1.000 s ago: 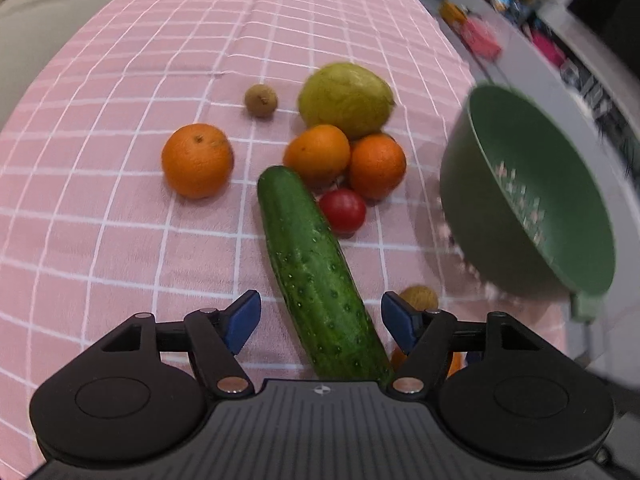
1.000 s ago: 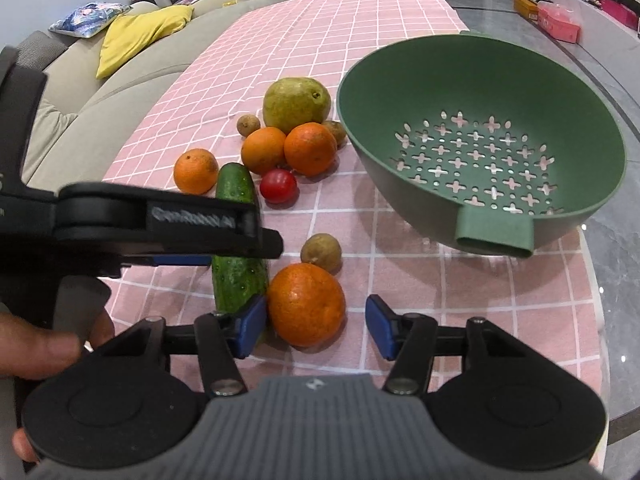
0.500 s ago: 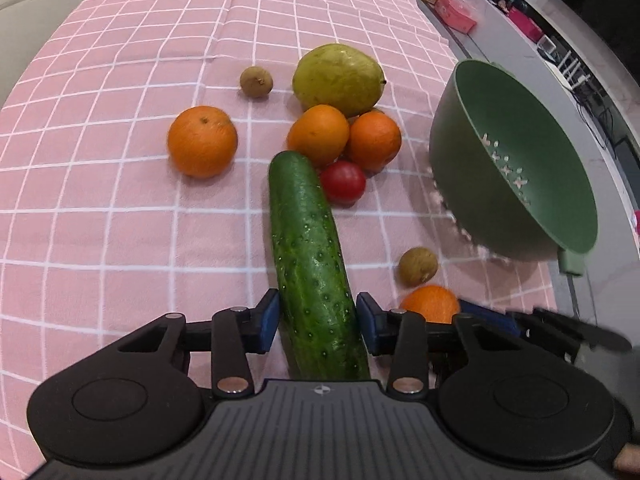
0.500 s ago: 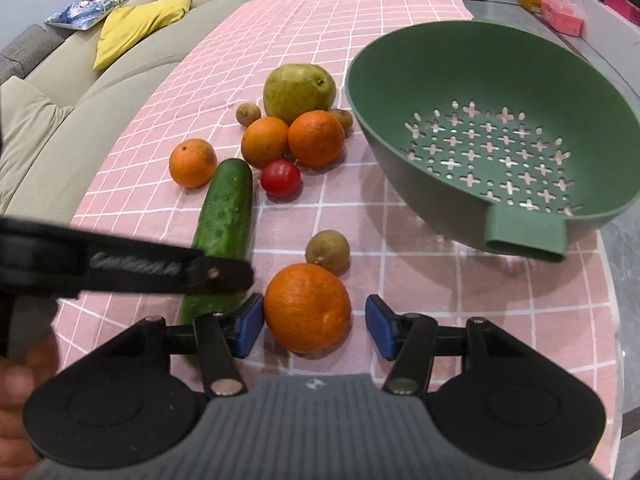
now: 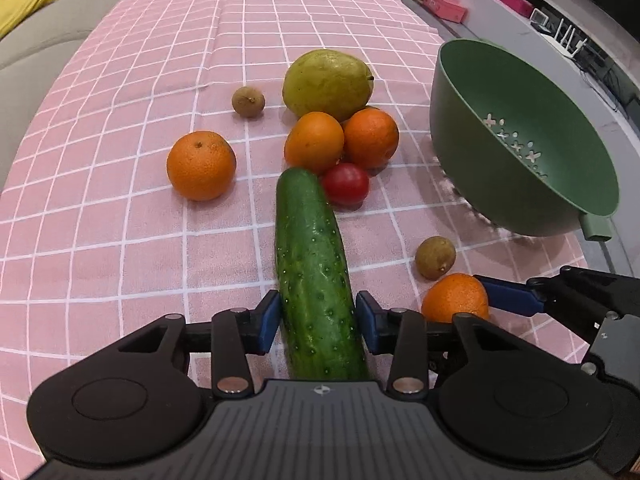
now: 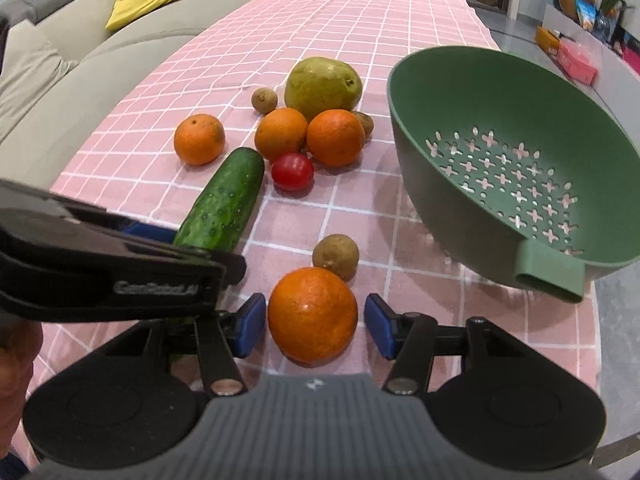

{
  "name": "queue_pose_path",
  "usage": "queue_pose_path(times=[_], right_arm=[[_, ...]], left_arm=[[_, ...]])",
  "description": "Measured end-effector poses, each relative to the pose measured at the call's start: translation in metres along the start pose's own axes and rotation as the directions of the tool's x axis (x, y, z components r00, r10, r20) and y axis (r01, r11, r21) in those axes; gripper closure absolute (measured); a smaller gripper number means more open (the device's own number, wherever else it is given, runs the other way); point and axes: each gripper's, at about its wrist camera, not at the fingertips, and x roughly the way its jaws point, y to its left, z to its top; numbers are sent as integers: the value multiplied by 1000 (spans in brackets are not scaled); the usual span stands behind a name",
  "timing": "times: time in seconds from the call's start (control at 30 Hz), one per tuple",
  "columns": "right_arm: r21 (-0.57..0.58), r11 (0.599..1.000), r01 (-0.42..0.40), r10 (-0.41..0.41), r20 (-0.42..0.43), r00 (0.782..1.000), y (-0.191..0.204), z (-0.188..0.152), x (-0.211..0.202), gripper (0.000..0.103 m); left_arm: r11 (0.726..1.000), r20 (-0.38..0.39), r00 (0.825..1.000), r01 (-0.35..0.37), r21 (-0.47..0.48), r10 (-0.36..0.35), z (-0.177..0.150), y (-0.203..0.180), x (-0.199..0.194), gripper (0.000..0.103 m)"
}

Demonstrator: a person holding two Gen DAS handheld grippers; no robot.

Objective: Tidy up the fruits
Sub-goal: 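Grasp the cucumber with the left gripper while the right gripper grasps the orange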

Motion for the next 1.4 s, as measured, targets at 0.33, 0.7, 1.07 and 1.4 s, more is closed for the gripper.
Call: queue_pose_path(times=[0.33, 0.7, 1.07, 1.4], right_arm=[[-26, 1000, -8, 8, 5, 1000, -1, 2, -7, 63], [19, 999, -40, 39, 26, 999, -10, 4, -21, 62], [-11, 998, -60, 61, 62, 996, -7, 6, -40, 62], [-5, 997, -80, 79, 184, 980, -29, 17, -95, 62]], left_arm=[[996, 24, 998, 54, -78, -52, -1, 21, -16, 60], [986, 84, 991, 118, -118, -108, -9, 34, -44, 61], [979, 136, 983, 140, -149, -120, -9, 46, -71, 61], [980, 198, 969, 169, -109, -145, 8, 19, -98, 61]])
